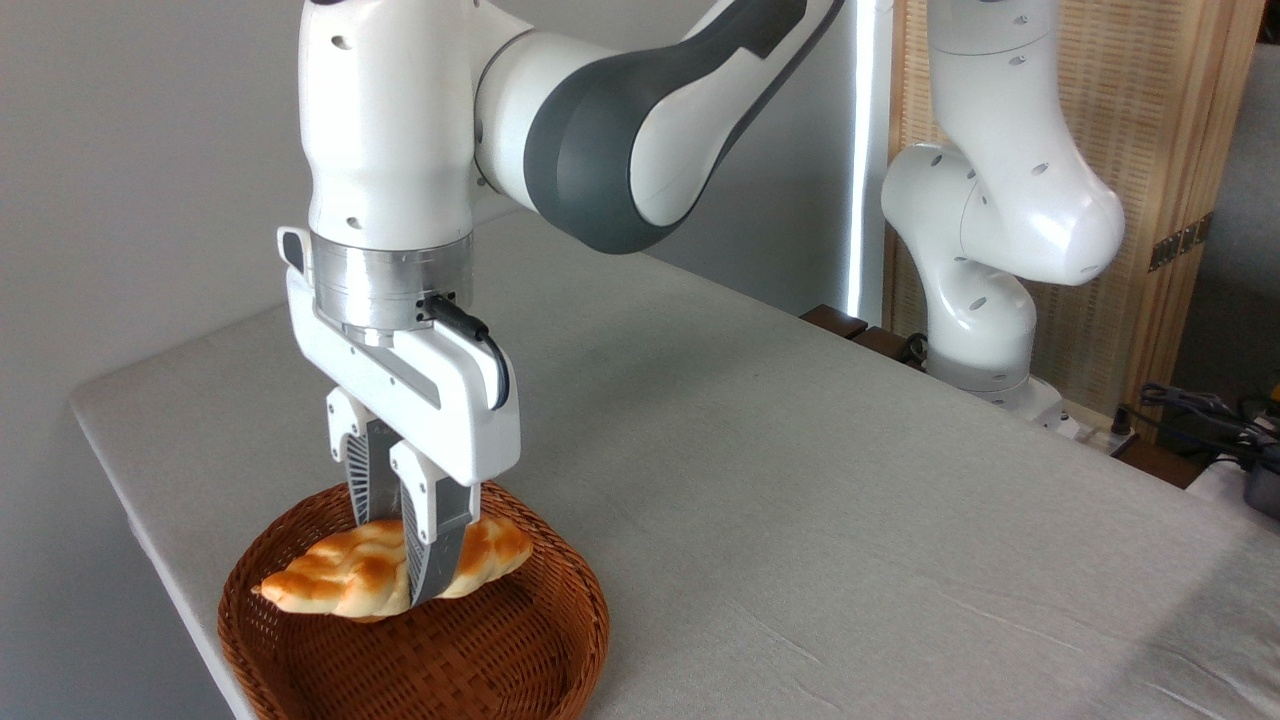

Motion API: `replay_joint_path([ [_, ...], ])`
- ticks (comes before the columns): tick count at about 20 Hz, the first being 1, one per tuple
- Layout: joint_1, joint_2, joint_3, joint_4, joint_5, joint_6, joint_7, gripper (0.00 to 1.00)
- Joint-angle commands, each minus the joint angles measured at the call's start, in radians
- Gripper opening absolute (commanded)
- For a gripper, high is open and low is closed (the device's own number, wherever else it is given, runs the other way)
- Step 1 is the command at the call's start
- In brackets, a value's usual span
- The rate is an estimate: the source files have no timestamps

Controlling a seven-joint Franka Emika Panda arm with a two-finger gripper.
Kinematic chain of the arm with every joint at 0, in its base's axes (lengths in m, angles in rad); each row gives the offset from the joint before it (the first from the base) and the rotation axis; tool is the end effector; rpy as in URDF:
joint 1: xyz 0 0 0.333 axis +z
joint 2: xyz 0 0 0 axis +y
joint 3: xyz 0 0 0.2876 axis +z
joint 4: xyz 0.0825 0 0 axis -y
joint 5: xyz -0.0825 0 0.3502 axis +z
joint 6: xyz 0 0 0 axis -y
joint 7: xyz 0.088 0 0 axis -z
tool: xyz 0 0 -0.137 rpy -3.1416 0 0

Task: Put bread into the basket

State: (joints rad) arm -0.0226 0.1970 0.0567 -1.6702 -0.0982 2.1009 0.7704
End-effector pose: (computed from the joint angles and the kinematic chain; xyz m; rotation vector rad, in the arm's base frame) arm 0.6136 0.0116 0.4630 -2.9119 1.0613 -0.3836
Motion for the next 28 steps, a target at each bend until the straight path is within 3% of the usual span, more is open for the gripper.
replay_joint_path([
  [1,0.001,0.016,-0.029,0.004,0.027,0.03,0.001,0.83],
  [3,0.001,0.016,-0.034,-0.009,0.038,0.022,-0.006,0.84],
  [6,0.003,0.018,-0.04,-0.014,0.037,0.034,-0.003,0.99],
  [23,0.006,0.015,-0.04,-0.014,0.038,0.025,0.004,1.0],
  [28,0.013,-0.036,-0.038,-0.011,0.037,0.007,-0.013,1.0],
])
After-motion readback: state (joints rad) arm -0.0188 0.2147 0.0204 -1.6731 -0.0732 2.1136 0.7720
